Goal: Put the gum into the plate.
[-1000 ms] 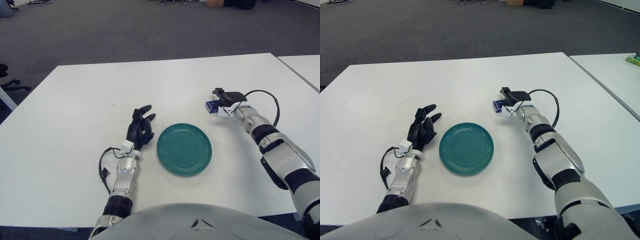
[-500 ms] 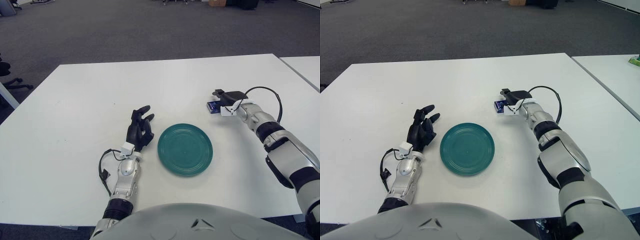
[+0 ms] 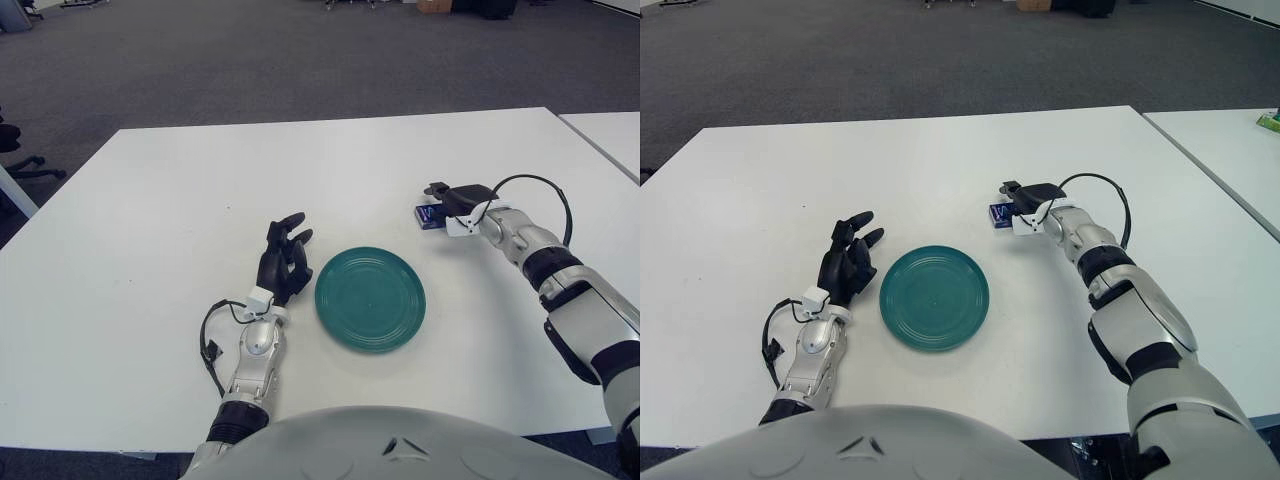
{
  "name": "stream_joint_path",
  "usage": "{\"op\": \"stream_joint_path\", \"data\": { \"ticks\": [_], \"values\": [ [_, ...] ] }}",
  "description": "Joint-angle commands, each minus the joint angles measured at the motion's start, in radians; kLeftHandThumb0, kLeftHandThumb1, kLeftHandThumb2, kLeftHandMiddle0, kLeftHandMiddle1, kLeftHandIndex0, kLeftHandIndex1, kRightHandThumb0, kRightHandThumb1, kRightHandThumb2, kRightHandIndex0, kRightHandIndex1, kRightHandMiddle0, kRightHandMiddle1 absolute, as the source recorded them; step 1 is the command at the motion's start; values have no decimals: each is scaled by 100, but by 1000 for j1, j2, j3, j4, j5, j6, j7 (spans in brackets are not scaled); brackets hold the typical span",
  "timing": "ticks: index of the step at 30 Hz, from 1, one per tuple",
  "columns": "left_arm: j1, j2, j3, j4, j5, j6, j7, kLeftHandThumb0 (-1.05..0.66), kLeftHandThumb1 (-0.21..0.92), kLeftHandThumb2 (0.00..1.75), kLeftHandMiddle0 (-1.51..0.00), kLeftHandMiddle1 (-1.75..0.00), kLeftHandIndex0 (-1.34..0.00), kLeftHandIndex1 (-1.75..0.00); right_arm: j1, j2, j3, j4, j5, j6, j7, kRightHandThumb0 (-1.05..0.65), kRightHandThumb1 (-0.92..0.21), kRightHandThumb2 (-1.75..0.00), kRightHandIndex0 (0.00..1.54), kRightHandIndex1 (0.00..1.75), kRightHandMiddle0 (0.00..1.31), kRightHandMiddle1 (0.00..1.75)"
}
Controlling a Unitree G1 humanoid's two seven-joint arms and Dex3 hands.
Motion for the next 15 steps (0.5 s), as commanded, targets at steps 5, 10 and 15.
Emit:
{"op": "stream_joint_path", "data": {
  "ticks": [5, 10, 15],
  "values": [
    [17, -75, -12, -1, -14, 36, 22, -83, 92, 82, -32, -59, -5, -99, 116, -13, 50, -47, -31, -29, 100, -66, -92, -54, 47, 4, 0, 47],
    [20, -79, -17, -12, -25, 47, 25, -83, 92, 81, -32, -60, -6, -99, 131, -25, 52, -97, -32, -19, 137, -65, -92, -51, 45, 3, 0, 47],
    [22, -75, -24, -19, -18, 46, 39, -82, 92, 80, -31, -60, -6, -99, 142, -27, 51, -140, -31, 6, 175, -62, -92, -47, 44, 2, 0, 43]
  ]
}}
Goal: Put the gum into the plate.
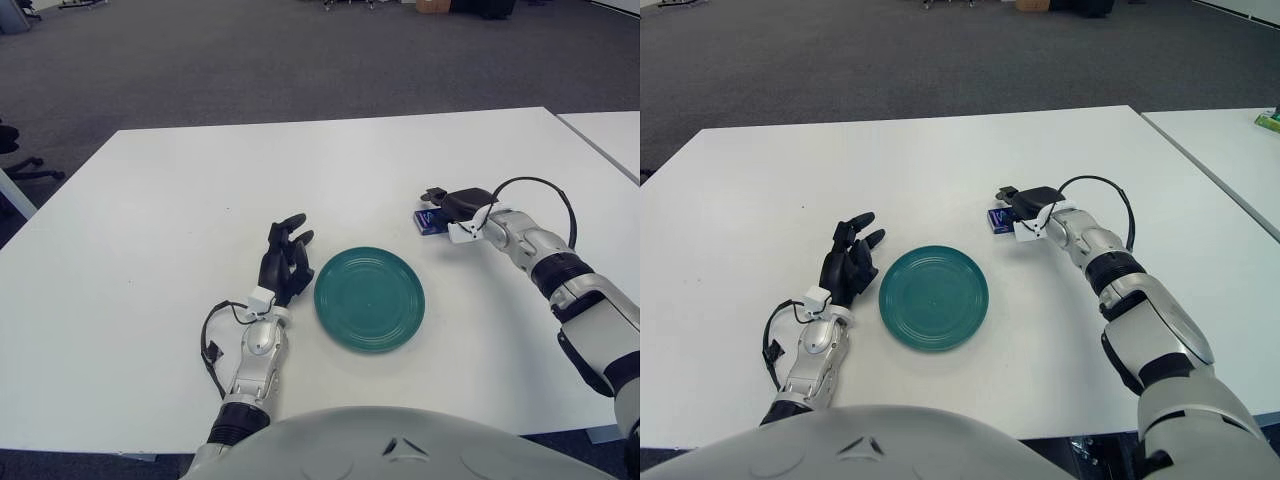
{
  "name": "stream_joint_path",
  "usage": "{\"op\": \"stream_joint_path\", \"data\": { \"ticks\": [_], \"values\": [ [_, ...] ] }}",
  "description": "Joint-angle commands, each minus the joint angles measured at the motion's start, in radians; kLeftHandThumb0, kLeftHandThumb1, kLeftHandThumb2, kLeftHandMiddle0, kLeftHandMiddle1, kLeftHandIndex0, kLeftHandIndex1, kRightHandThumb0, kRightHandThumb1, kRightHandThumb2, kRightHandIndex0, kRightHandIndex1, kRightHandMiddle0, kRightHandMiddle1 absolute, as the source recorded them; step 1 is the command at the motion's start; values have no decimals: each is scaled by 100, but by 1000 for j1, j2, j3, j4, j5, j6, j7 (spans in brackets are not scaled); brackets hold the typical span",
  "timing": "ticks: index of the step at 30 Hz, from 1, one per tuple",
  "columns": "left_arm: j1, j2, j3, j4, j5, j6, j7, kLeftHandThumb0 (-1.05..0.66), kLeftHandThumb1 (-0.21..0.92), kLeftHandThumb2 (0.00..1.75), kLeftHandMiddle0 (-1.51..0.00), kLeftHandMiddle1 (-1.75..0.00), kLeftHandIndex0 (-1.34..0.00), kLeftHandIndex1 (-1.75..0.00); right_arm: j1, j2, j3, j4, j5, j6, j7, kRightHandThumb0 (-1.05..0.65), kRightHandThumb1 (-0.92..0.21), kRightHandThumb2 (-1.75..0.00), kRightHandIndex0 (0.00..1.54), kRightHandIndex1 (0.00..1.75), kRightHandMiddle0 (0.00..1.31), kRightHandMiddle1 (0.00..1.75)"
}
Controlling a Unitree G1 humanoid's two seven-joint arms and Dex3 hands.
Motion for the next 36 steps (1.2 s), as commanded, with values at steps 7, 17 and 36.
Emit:
{"op": "stream_joint_path", "data": {
  "ticks": [7, 17, 36],
  "values": [
    [17, -74, -11, -4, -8, 11, 26, -83, 92, 80, -31, -59, -6, -99, 95, 25, 50, -9, -37, 30, 90, -60, -92, -46, 45, 3, 0, 41],
    [14, -82, -12, -3, -29, 5, 26, -84, 92, 79, -32, -60, -8, -100, 93, 34, 50, 2, -39, 49, 82, -59, -92, -47, 43, 2, 0, 37],
    [20, -77, -23, -17, -64, 9, 20, -84, 92, 77, -33, -60, -9, -99, 94, 40, 56, 30, -47, 51, 72, -66, -92, -47, 11, 91, 0, 43]
  ]
}}
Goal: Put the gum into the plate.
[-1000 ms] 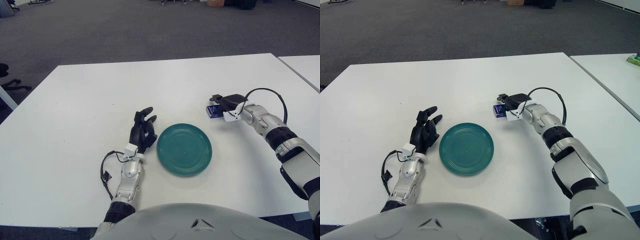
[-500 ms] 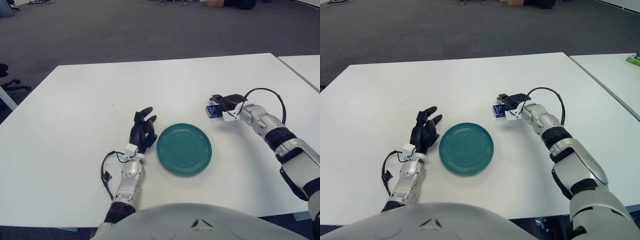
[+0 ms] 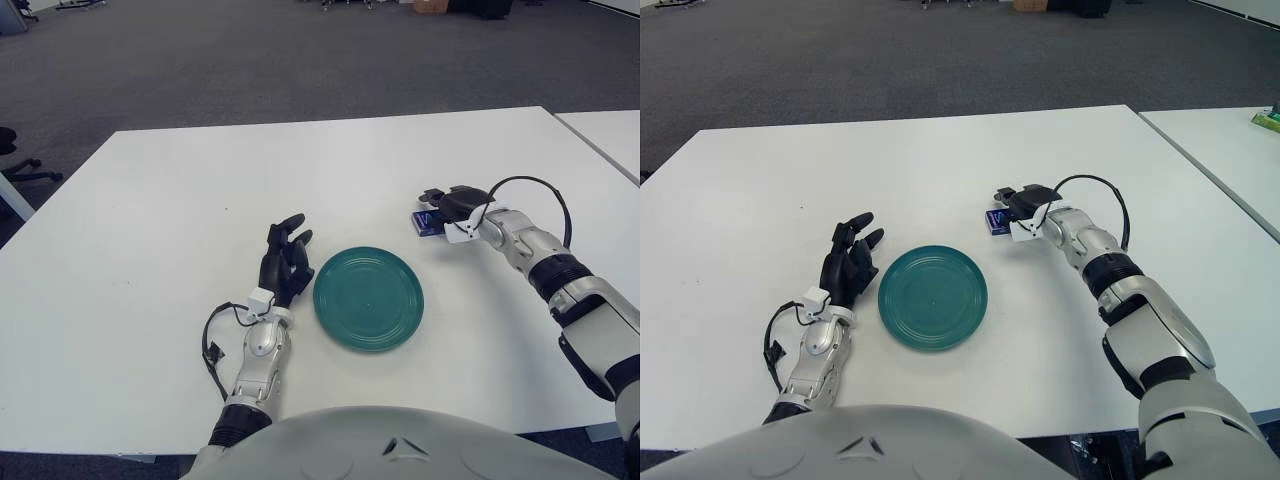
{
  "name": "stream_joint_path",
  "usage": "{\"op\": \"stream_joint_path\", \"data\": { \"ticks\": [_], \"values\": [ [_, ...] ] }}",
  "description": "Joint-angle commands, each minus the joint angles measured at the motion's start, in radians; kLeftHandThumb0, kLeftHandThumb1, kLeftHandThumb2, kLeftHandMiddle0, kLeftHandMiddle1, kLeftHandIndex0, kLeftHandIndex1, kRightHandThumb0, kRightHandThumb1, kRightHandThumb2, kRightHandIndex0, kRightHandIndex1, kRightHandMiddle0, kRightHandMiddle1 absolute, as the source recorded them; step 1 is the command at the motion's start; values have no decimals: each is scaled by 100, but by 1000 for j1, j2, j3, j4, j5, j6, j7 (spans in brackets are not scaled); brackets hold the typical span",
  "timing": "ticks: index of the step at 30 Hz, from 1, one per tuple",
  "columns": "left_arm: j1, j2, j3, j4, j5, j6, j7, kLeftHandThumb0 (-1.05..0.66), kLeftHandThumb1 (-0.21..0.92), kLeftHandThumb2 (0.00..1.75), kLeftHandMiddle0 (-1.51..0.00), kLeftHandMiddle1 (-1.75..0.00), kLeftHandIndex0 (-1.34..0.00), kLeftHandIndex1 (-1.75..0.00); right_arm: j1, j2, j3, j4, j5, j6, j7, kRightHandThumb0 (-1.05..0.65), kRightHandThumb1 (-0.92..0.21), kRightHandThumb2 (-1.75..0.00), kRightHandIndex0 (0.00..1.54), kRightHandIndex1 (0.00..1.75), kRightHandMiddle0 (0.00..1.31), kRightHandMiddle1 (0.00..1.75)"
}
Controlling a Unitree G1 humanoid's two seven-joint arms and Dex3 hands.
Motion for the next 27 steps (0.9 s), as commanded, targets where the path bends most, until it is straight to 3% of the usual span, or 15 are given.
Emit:
{"op": "stream_joint_path", "data": {
  "ticks": [1, 7, 12, 17, 27],
  "values": [
    [10, -76, -1, -4, -7, 7, 4, -84, 92, 77, -33, -60, -10, -99, 87, 32, 54, 54, -36, 0, 62, -67, -92, -47, 11, 89, 0, 43],
    [5, -76, 3, 0, -30, 19, -8, -84, 92, 79, -33, -60, -10, -99, 84, 22, 48, 42, -23, -4, 100, -71, -92, -47, 15, 69, 0, 45],
    [-1, -78, 5, 5, -47, 25, -13, -84, 92, 80, -34, -61, -9, -99, 81, -2, 25, -22, 24, -6, 215, -75, -92, -48, 19, 57, 0, 50],
    [-7, -76, 3, 6, -48, 31, -12, -84, 92, 80, -32, -60, -9, -99, 82, -11, 2, -62, 65, 2, 319, -80, -92, -52, 28, 31, 0, 50],
    [-15, -80, -1, 13, -61, 32, -27, -83, 92, 78, -33, -60, -11, -99, 88, -37, -34, -140, 146, 0, 500, -84, -92, -58, 40, 21, 0, 46]
  ]
}}
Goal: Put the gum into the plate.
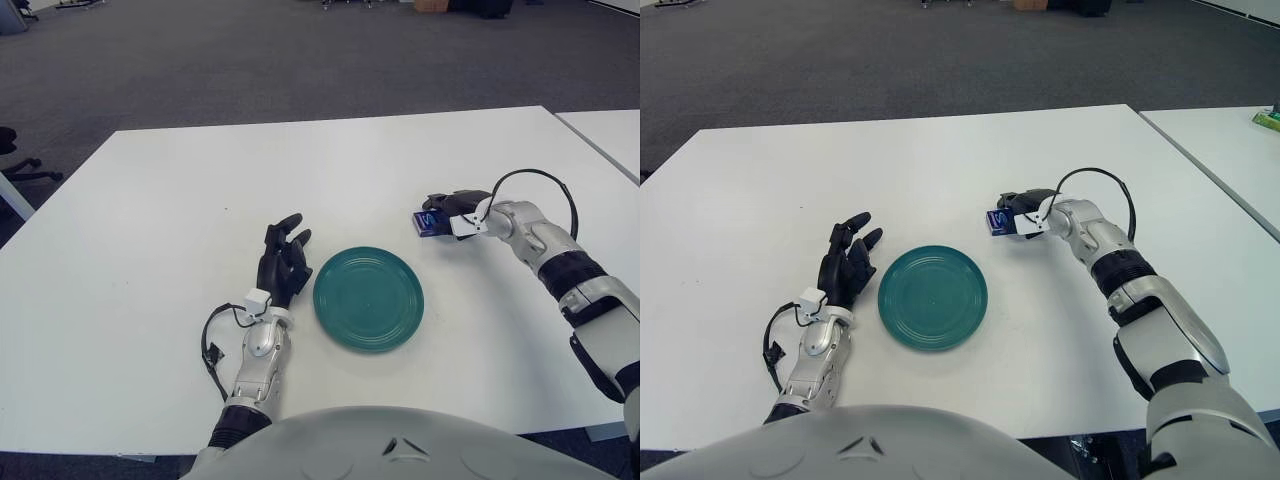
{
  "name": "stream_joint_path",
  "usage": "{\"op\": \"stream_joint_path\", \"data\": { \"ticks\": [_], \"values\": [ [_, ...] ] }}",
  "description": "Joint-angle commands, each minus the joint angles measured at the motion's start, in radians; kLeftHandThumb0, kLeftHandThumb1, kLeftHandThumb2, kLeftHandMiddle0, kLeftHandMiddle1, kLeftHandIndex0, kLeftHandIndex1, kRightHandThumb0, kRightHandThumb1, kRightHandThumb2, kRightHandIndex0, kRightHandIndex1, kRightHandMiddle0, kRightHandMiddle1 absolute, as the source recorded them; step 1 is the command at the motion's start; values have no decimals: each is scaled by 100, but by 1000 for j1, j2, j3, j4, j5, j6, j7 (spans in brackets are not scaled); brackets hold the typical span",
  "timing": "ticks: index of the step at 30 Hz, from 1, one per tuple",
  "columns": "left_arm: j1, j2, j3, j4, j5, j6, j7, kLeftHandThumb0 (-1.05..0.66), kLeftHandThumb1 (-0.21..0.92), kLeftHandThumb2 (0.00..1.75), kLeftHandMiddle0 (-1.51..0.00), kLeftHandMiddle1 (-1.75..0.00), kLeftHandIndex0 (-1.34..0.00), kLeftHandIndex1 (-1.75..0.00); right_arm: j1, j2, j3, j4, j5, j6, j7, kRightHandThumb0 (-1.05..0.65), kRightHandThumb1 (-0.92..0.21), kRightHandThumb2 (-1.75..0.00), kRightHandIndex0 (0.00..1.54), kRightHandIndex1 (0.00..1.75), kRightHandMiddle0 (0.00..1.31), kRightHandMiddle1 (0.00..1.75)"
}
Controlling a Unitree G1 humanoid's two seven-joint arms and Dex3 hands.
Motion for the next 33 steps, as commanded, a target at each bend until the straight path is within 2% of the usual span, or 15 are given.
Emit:
{"op": "stream_joint_path", "data": {
  "ticks": [1, 9, 22, 31, 33],
  "values": [
    [-18, -80, 0, 20, -16, 28, -11, -83, 92, 78, -33, -60, -11, -99, 84, 19, 34, 6, 38, -26, 157, -84, -92, -60, 41, 21, 0, 46],
    [-31, -79, 9, 40, -30, 15, -31, -87, 92, 82, -32, -59, -13, -101, 69, 12, 39, 26, 41, -64, 215, -88, -92, -66, 42, 19, 0, 46],
    [-43, -86, 16, 62, -58, 2, -53, -86, 92, 81, -32, -59, -15, -103, 79, -15, 9, -50, 57, -45, 267, -86, -92, -67, 35, 10, 0, 40],
    [-53, -85, 22, 77, -67, -3, -68, -86, 92, 81, -34, -59, -15, -102, 91, 10, 7, -60, 37, -18, 234, -85, -92, -64, 33, 6, 0, 41],
    [-52, -85, 22, 77, -73, -7, -76, -86, 92, 81, -34, -59, -15, -102, 102, 18, 16, -66, 11, -19, 190, -85, -92, -64, 33, 5, 0, 43]
  ]
}}
